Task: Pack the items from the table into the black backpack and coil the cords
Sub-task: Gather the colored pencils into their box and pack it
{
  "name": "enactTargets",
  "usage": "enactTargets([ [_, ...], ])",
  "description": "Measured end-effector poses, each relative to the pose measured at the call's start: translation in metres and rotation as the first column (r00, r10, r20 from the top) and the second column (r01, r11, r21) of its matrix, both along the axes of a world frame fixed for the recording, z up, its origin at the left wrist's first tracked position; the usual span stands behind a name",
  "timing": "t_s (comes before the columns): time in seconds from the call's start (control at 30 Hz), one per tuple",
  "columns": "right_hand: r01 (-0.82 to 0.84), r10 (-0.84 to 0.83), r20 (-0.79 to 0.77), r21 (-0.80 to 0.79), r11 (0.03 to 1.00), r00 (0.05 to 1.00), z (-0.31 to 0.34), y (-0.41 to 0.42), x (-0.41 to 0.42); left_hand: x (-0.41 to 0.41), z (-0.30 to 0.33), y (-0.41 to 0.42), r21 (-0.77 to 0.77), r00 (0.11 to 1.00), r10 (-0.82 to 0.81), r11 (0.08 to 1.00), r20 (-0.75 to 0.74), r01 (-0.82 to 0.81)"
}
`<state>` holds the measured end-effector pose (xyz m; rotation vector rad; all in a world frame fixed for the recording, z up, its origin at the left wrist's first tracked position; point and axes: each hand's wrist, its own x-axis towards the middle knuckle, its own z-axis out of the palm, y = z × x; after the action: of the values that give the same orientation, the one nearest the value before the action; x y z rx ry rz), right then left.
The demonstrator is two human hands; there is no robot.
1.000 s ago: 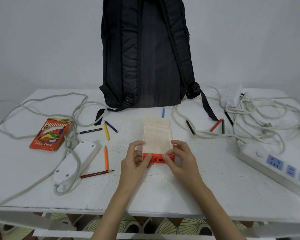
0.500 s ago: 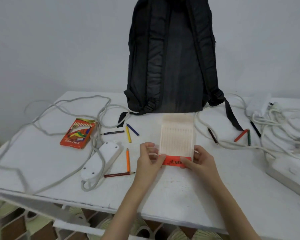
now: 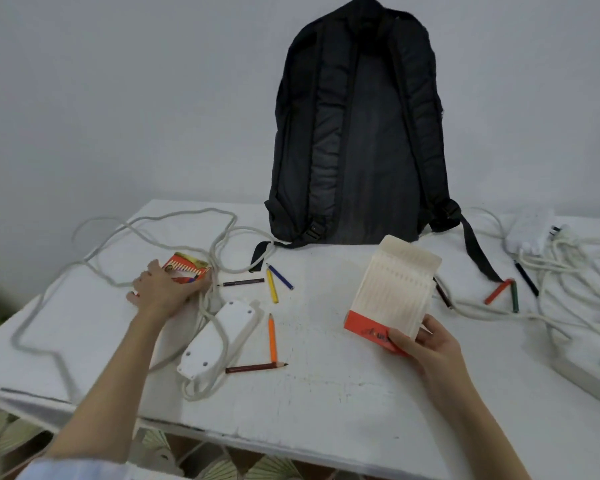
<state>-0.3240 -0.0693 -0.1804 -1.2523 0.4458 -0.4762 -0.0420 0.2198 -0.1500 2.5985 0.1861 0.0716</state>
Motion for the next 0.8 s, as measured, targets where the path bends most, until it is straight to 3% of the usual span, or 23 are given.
enactTargets([
  [0.07, 0.007, -0.007, 0.002, 0.004, 1.000, 1.000, 0.000, 0.001, 0.000, -0.007, 0.016, -0.007, 0.035, 0.980, -0.017, 0.999, 0.199, 0.010],
  [0.17, 0.022, -0.022, 0.001, 0.066, 0.998, 1.000, 0.002, 0.000, 0.001, -0.036, 0.044, -0.035, -0.005, 0.893, -0.207, 0.974, 0.399, 0.228],
  [0.27, 0.016, -0.025, 0.041, 0.198, 0.980, 0.999, 0.005, -0.003, 0.002, -0.092, 0.055, -0.074, -0.045, 0.816, -0.424, 0.877, 0.393, 0.478],
  [0.37, 0.009, -0.042, 0.096, 0.325, 0.946, 0.994, 0.009, -0.003, 0.004, -0.144, 0.040, -0.107, -0.094, 0.762, -0.581, 0.774, 0.286, 0.626],
  [0.5, -0.010, -0.092, 0.203, 0.449, 0.893, 0.975, 0.010, -0.006, 0.002, -0.185, 0.002, -0.143, 0.050, 0.678, -0.711, 0.696, 0.187, 0.717],
  [0.6, 0.004, -0.108, 0.228, 0.416, 0.909, 0.968, 0.008, -0.005, 0.000, -0.197, -0.011, -0.155, 0.158, 0.627, -0.749, 0.660, 0.216, 0.734],
  [0.8, 0.124, -0.159, 0.141, 0.229, 0.965, 0.977, 0.003, -0.002, -0.001, -0.201, -0.019, -0.156, 0.158, 0.605, -0.727, 0.672, 0.326, 0.723],
])
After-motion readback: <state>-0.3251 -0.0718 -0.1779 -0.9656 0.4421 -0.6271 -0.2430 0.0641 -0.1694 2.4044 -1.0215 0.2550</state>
